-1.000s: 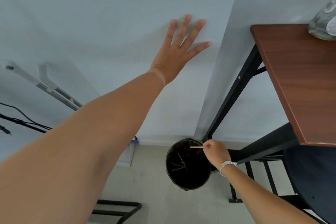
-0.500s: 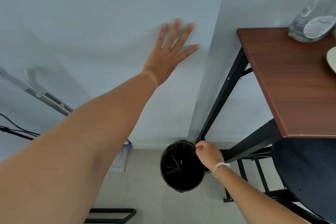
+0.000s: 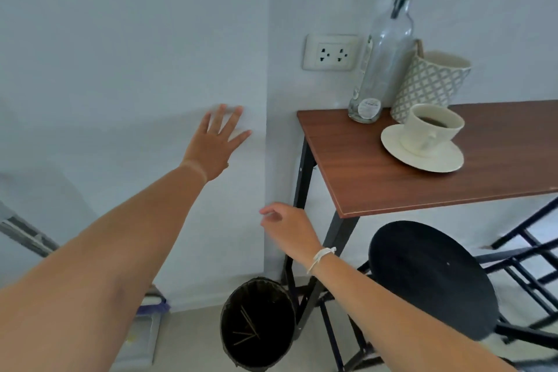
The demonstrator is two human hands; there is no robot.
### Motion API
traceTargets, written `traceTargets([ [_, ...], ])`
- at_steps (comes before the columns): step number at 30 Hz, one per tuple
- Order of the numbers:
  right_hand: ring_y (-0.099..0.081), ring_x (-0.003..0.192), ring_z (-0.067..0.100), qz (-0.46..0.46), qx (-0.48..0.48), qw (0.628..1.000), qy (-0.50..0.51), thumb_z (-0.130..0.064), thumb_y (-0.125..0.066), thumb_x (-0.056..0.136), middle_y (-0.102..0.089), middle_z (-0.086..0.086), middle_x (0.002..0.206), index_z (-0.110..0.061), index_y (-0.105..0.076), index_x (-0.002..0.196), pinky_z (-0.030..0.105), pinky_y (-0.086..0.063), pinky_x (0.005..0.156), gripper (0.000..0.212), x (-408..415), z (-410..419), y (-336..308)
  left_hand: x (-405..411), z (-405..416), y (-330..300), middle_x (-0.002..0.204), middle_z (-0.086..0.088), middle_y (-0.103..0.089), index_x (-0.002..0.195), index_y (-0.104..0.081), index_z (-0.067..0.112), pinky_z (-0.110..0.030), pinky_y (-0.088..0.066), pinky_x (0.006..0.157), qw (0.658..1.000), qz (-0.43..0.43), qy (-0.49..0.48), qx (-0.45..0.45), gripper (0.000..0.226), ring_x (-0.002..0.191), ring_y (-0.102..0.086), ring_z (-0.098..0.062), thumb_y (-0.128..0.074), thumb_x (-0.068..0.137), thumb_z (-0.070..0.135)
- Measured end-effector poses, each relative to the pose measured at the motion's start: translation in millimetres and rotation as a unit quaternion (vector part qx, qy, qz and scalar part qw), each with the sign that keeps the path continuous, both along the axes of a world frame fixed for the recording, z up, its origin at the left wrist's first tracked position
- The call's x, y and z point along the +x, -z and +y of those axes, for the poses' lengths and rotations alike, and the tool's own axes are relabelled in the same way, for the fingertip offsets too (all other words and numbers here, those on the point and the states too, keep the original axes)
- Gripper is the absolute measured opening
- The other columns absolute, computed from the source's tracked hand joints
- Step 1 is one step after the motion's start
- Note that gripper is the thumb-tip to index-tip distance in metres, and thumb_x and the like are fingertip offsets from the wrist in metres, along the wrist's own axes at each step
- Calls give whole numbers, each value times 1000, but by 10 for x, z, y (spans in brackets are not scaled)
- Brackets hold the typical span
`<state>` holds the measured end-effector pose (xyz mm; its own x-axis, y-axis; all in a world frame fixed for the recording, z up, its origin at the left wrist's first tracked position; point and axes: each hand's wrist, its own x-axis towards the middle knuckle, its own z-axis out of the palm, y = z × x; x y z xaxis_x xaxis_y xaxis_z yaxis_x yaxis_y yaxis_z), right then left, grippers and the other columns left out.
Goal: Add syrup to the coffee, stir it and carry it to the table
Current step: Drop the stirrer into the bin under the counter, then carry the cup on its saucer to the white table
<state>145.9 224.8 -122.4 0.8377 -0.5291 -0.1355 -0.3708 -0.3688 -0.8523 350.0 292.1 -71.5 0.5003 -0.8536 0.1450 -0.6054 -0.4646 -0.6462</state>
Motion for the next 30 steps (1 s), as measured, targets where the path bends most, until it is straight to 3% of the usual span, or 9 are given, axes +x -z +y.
traceTargets([
  [2,-64,93,13,-41,-18,999,-10,-21,-48,90,-69,-2,108,-22,-65,111,26,-54,82,27,-40,-21,-289,-121,16,-138,160,-17,16,153,6,28,-49,-7,118,998,55,-23,-18,80,146,9,-43,-44,94,47],
  [6,-62,76,15,-104,-62,993,-12,-19,-49,88,-68,-5,92,-20,-67,107,30,-52,72,25,-164,-214,-805,-395,-14,-426,161,-17,3,154,-3,26,-45,-12,118,989,121,-57,-68,74,148,3,-39,-41,95,48],
  [10,-62,69,19,-150,-106,983,-11,-17,-53,85,-69,1,87,-18,-68,102,39,-56,77,23,-362,-586,-1181,-688,-126,-675,161,-16,-5,154,-8,24,-44,-16,118,982,149,-70,-97,69,148,-2,-37,-38,96,47],
  [16,-68,88,20,-189,-119,974,-33,-20,-53,88,-72,3,101,-18,-67,105,37,-55,84,22,-703,-1338,-1381,-1225,-548,-908,159,-12,-19,152,-21,23,-41,-24,115,971,175,-81,-140,59,148,-12,-32,-36,98,41],
  [20,-68,81,21,-197,-97,974,-61,-23,-53,88,-72,1,100,-23,-65,102,23,-50,65,18,-1006,-1866,-1316,-1648,-968,-901,152,-9,-35,149,-31,22,-42,-36,109,939,241,-128,-208,55,139,-32,-28,-37,97,40],
  [25,-65,75,18,-184,-78,975,-92,-23,-54,86,-72,1,94,-29,-63,92,24,-48,64,13,-1342,-2522,-1128,-2180,-1467,-765,143,-11,-48,145,-40,16,-36,-37,106,889,318,-172,-282,52,132,-45,-27,-41,98,39],
  [30,-63,77,18,-153,-72,980,-102,-24,-55,85,-71,3,93,-20,-68,96,37,-54,84,17,-1584,-3045,-901,-2550,-1841,-575,149,-8,-44,143,-44,12,-33,-29,112,808,396,-234,-368,53,138,-39,-25,-42,97,39],
])
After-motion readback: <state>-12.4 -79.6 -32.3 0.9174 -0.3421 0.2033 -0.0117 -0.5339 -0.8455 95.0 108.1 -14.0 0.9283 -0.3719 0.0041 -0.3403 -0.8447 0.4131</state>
